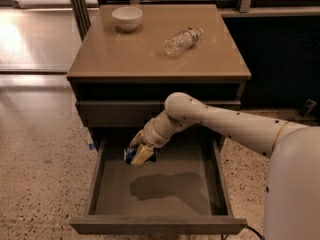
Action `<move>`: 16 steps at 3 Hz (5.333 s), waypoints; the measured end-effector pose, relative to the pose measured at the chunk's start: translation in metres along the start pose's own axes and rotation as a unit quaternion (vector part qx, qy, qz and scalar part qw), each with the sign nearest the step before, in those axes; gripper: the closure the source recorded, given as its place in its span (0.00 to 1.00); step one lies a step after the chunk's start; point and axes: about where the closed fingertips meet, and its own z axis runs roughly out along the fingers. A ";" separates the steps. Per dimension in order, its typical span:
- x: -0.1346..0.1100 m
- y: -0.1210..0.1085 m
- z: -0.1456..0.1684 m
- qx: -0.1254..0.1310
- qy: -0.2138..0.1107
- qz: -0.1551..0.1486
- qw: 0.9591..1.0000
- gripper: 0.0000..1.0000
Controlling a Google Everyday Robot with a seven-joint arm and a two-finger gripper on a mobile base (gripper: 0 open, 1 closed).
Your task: Pick pepsi can from middle drawer and place on counter
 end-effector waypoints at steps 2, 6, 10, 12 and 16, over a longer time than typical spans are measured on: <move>-0.003 0.002 -0.001 0.006 0.006 -0.006 1.000 1.00; -0.140 -0.062 -0.182 0.082 0.065 -0.145 0.984 1.00; -0.180 -0.090 -0.230 0.092 0.082 -0.211 0.970 1.00; -0.188 -0.147 -0.254 0.104 0.081 -0.244 0.961 1.00; -0.173 -0.190 -0.213 0.089 0.033 -0.248 0.964 0.84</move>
Offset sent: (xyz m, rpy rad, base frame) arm -0.0022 -0.0009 0.0098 -0.0252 -0.0507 -0.0054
